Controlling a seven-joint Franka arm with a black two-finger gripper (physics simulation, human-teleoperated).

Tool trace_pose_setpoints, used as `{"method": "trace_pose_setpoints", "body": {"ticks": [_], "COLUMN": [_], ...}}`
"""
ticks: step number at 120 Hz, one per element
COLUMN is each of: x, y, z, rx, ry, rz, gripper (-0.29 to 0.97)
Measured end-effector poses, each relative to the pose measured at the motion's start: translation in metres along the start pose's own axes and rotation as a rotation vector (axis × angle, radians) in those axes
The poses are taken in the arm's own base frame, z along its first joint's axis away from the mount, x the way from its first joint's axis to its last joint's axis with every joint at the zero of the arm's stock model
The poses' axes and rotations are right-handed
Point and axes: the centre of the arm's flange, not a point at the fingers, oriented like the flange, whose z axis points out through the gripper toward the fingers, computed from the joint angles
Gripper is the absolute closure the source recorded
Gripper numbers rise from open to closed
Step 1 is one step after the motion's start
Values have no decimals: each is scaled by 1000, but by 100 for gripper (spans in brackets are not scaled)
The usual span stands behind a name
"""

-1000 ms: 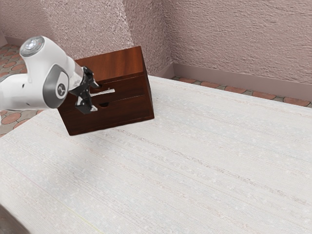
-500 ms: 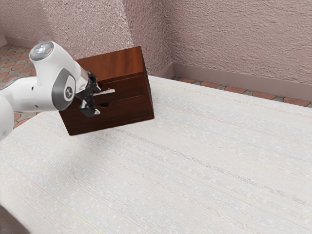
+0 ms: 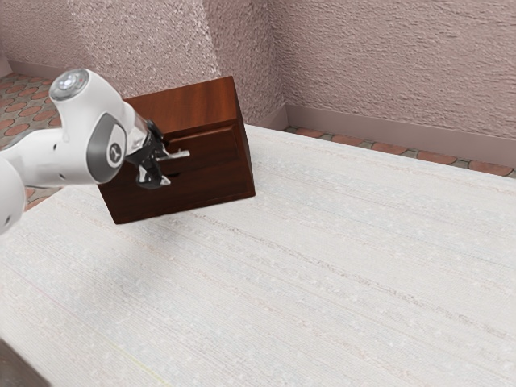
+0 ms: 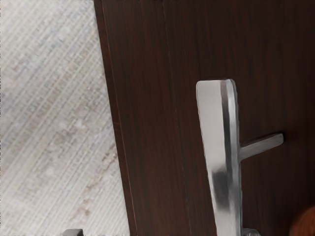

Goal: Pull the drawer handle with one arm to open the drawer

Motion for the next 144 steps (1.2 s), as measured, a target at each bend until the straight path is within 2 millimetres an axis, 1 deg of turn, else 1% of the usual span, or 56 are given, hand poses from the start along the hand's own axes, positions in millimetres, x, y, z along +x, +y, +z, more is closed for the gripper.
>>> {"method": "trace_pose_setpoints", "body": {"ticks": [8,17,28,39,51,72,98,144], "x": [2,3,3,3,3,3,-1,-4], "y": [0,0,-1,-3,-10,-26,-48,-80], "z": [-4,-9,-11,-13,-18,-33,-37,-53], "rx": [8,15,26,38,55,76,111,121], "ry": [-1,-5,-7,-11,-21,-52,-78,-125], "rz": [-4,-8,-10,-11,-14,-19,-15,-7], "gripper": [53,62,69,72,75,78,78,78]}}
